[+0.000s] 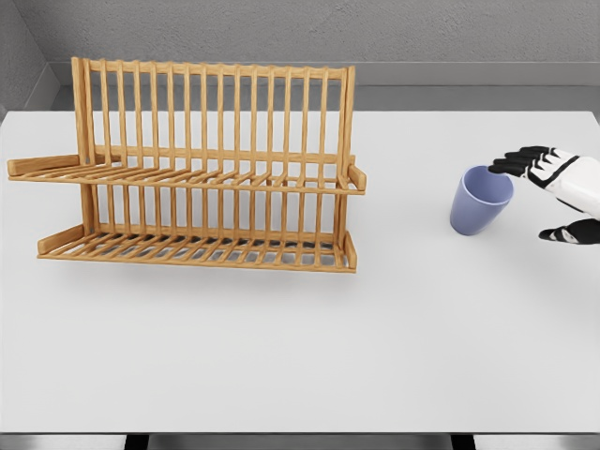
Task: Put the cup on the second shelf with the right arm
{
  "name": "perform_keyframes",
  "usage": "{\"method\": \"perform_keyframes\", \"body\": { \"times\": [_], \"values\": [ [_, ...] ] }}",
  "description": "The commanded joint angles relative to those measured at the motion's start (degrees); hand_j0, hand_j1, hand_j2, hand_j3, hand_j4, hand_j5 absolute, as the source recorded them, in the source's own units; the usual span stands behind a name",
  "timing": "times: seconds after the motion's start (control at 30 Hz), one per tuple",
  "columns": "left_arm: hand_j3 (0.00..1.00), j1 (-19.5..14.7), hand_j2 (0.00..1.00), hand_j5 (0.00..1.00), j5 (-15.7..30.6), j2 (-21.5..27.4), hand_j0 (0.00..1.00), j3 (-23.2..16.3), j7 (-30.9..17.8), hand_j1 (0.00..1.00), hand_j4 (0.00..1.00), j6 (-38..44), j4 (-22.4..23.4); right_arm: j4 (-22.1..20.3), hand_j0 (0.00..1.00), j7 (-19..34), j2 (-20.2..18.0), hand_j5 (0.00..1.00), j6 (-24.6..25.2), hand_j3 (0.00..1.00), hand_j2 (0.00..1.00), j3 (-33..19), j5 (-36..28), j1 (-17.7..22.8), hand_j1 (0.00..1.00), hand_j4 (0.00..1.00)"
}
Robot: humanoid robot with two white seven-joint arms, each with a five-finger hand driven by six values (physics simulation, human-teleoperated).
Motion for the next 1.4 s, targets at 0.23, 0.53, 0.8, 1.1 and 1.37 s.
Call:
{"method": "perform_keyframes", "body": {
  "times": [0.23,0.53,0.8,1.1,1.37],
  "values": [
    [1.00,0.00,1.00,1.00,0.01,0.00,1.00,0.01,-0.01,1.00,1.00,0.00,0.00,0.26,1.00,2.42,-1.33,1.00,0.35,1.00,1.00,-0.03,-1.01,-3.16,1.00,1.00],
    [1.00,0.00,1.00,1.00,0.01,0.00,1.00,0.01,-0.01,1.00,1.00,0.00,0.00,7.03,1.00,23.29,4.29,1.00,6.86,1.00,1.00,15.61,-0.48,-26.01,1.00,1.00],
    [1.00,0.00,1.00,1.00,0.01,0.00,1.00,0.01,-0.01,1.00,1.00,0.00,0.00,7.82,1.00,23.29,6.05,1.00,6.86,1.00,1.00,19.83,-0.48,-28.92,1.00,1.00],
    [1.00,0.00,1.00,1.00,0.01,0.00,1.00,0.01,-0.01,1.00,1.00,0.00,0.00,11.95,1.00,23.29,8.34,1.00,6.77,1.00,1.00,23.53,-0.40,-30.67,1.00,1.00],
    [1.00,0.00,1.00,1.00,0.01,0.00,1.00,0.01,-0.01,1.00,1.00,0.00,0.00,14.76,1.00,23.29,9.13,1.00,6.86,1.00,1.00,23.53,-0.40,-30.94,1.00,1.00]
  ]
}}
